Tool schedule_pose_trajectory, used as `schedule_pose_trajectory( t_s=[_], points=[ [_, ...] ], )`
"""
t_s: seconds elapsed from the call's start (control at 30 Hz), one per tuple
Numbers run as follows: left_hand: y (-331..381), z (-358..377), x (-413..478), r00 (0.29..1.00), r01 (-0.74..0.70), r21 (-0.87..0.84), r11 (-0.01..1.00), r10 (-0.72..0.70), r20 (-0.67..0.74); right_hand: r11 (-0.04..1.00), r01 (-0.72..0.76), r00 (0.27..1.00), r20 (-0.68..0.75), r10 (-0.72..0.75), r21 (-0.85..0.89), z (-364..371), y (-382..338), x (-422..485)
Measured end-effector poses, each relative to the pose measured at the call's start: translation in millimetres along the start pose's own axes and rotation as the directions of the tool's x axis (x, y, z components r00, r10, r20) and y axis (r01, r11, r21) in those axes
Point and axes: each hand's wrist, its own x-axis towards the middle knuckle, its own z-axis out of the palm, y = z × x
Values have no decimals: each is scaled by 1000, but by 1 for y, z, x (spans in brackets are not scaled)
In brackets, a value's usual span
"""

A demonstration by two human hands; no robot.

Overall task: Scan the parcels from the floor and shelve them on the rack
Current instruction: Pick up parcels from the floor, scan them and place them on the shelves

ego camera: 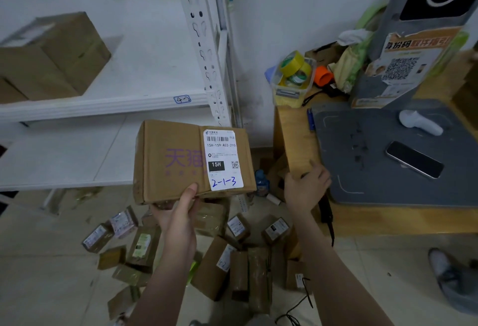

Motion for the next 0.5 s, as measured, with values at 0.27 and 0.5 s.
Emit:
schedule_pose_trajectory(
  t_s=[0.27, 0.5],
  points=[
    [47, -9, 37, 999, 17, -207, 978, -22, -23, 821, 99, 871, 351, -345, 563, -8, -134, -45],
    [129, -16, 71, 980, -185, -339, 922, 148, -134, 763, 56, 640, 563, -522, 644, 24, -239, -83]
  ],
)
